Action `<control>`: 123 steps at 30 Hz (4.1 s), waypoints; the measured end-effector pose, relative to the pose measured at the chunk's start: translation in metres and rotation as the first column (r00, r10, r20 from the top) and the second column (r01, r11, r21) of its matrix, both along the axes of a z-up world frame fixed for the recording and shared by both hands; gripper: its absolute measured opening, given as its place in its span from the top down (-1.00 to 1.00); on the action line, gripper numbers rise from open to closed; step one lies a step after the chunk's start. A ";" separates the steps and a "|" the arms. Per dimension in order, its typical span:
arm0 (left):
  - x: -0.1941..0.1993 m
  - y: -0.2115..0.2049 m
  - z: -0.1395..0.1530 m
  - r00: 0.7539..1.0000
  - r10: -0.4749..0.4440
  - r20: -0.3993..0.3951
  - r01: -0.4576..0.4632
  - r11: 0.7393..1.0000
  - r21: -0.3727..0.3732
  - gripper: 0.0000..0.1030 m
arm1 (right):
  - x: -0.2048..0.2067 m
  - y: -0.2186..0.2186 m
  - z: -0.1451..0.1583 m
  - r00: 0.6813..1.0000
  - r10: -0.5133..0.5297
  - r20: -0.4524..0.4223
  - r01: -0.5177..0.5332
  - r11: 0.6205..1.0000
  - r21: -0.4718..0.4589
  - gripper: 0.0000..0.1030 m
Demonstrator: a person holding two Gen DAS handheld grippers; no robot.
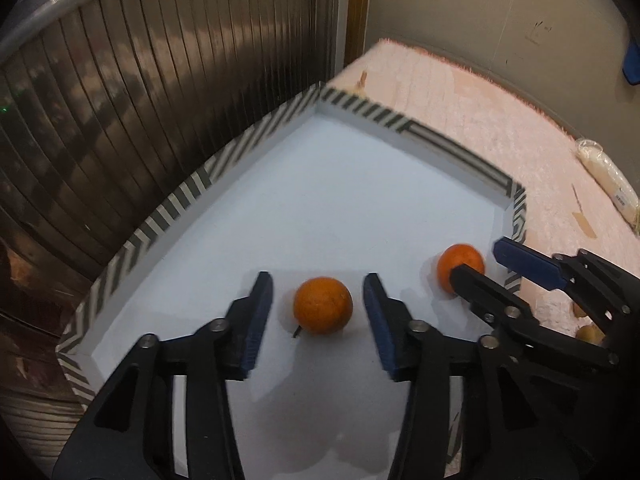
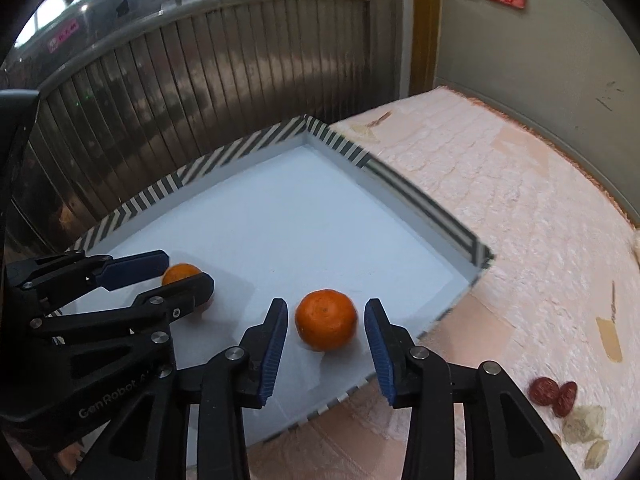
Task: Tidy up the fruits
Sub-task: 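Open both tools to drop the oranges in the tray and withdraw, then grasp a small brown round fruit with the left tool while the right grasps a pale cube, then carry the brown fruit and the pale cube over the white tray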
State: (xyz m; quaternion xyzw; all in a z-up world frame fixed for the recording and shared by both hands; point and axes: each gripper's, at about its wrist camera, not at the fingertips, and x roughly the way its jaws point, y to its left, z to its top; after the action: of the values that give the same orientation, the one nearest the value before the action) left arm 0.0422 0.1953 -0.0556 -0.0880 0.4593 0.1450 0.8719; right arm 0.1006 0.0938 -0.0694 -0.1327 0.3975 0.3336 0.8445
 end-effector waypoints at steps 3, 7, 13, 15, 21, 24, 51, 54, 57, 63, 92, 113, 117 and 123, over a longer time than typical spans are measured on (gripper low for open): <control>-0.009 -0.004 0.011 0.999 -0.006 0.042 0.005 1.000 0.014 -0.23 | -0.009 -0.013 0.011 1.000 -0.012 0.013 0.011 0.999 0.034 0.21; -0.019 -0.017 0.024 0.996 -0.037 0.081 0.036 0.999 0.023 -0.24 | -0.026 -0.038 0.026 0.999 -0.033 0.034 0.030 0.996 0.084 0.15; -0.028 -0.040 0.038 0.984 -0.130 0.125 0.139 0.988 -0.067 -0.28 | -0.053 -0.093 0.046 0.990 -0.116 0.075 0.105 0.986 0.133 0.15; -0.031 -0.049 0.041 0.976 -0.168 0.139 0.182 0.978 -0.097 -0.29 | -0.063 -0.116 0.048 0.985 -0.152 0.079 0.138 0.979 0.150 0.13; -0.036 -0.093 0.045 0.953 -0.268 0.145 0.282 0.955 -0.091 -0.32 | -0.088 -0.178 0.038 0.963 -0.259 0.070 0.247 0.959 0.140 0.12; -0.035 -0.115 0.043 0.938 -0.317 0.140 0.329 0.941 -0.077 -0.32 | -0.094 -0.216 0.029 0.944 -0.326 0.048 0.317 0.938 0.138 0.12; 0.016 -0.226 -0.023 0.801 -0.598 -0.013 0.598 0.801 -0.036 -0.32 | -0.098 -0.302 0.001 0.891 -0.454 -0.032 0.454 0.881 0.134 0.12; 0.022 -0.227 -0.026 0.794 -0.608 -0.006 0.607 0.793 -0.051 -0.32 | -0.095 -0.296 0.000 0.899 -0.437 -0.030 0.438 0.891 0.123 0.12; 0.024 -0.230 -0.027 0.786 -0.618 -0.012 0.618 0.786 -0.026 0.03 | -0.090 -0.289 0.000 0.908 -0.418 -0.020 0.418 0.902 0.110 0.12; 0.025 -0.218 -0.026 0.797 -0.604 -0.001 0.604 0.796 -0.040 0.56 | -0.079 -0.271 -0.002 0.927 -0.376 -0.007 0.375 0.922 0.095 0.12; -0.015 -0.164 0.007 0.889 -0.452 0.072 0.451 0.892 0.025 0.56 | -0.073 -0.216 0.008 0.949 -0.313 0.042 0.304 0.942 0.144 0.62; -0.044 -0.090 0.028 0.947 -0.300 0.116 0.294 0.953 0.065 0.57 | -0.098 -0.138 0.036 0.982 -0.156 0.102 0.139 0.978 0.154 0.62; -0.047 -0.078 0.028 0.954 -0.274 0.120 0.266 0.961 0.075 0.57 | -0.096 -0.127 0.036 0.985 -0.143 0.094 0.127 0.979 0.156 0.62; -0.051 -0.062 0.024 0.963 -0.241 0.118 0.233 0.970 0.075 0.56 | -0.098 -0.107 0.033 0.990 -0.106 0.089 0.093 0.985 0.143 0.62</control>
State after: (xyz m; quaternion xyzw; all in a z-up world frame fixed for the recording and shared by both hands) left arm -0.0089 0.1336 -0.0314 -0.0150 0.4059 0.0477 0.9125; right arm 0.0030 -0.0128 -0.0360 -0.0696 0.3386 0.3109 0.8853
